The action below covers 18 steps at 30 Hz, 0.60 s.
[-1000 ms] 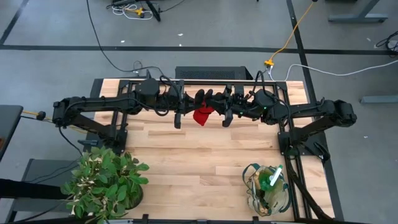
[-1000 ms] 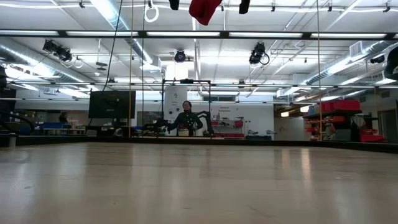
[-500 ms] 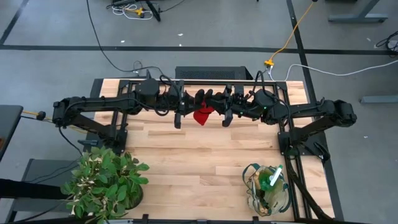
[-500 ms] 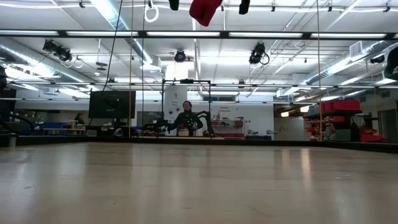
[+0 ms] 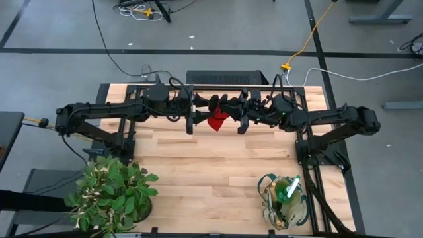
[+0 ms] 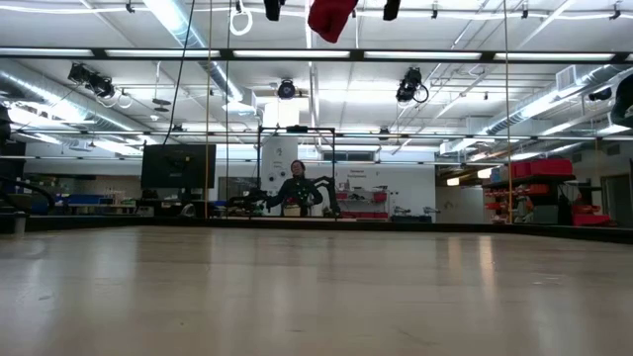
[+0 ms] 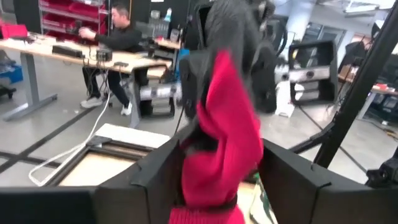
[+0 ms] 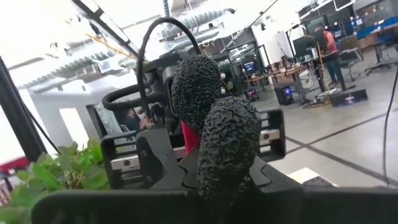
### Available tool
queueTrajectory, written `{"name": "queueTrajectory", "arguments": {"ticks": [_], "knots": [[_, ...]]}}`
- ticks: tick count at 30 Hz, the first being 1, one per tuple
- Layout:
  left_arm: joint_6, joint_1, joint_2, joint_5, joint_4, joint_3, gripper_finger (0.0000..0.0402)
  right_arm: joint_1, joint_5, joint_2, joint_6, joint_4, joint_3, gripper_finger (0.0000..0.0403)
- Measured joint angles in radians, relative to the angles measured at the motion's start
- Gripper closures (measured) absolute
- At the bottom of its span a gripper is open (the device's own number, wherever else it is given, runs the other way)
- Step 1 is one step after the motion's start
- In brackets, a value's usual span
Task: Pick & Place Garden tools in Gardening bag
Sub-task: Put the red gloves into the white gardening bag
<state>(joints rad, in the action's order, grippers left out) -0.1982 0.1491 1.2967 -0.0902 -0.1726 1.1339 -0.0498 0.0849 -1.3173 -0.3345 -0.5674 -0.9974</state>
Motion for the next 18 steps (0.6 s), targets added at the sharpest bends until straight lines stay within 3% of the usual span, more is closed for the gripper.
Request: {"name": "queueTrajectory", "arguments": {"ticks": [6, 18], "knots": [[-0.006, 0.0, -0.049, -0.002, 0.06, -0.001, 0.0169, 0.0, 0.0, 0.056, 0.078, 0.073, 0.0, 0.036], [-0.005, 0.0, -0.149, 0.0, 0.126, -0.001, 0.0192, 0.0, 0.003, 0.245, 0.195, 0.352, 0.0, 0.036]]}}
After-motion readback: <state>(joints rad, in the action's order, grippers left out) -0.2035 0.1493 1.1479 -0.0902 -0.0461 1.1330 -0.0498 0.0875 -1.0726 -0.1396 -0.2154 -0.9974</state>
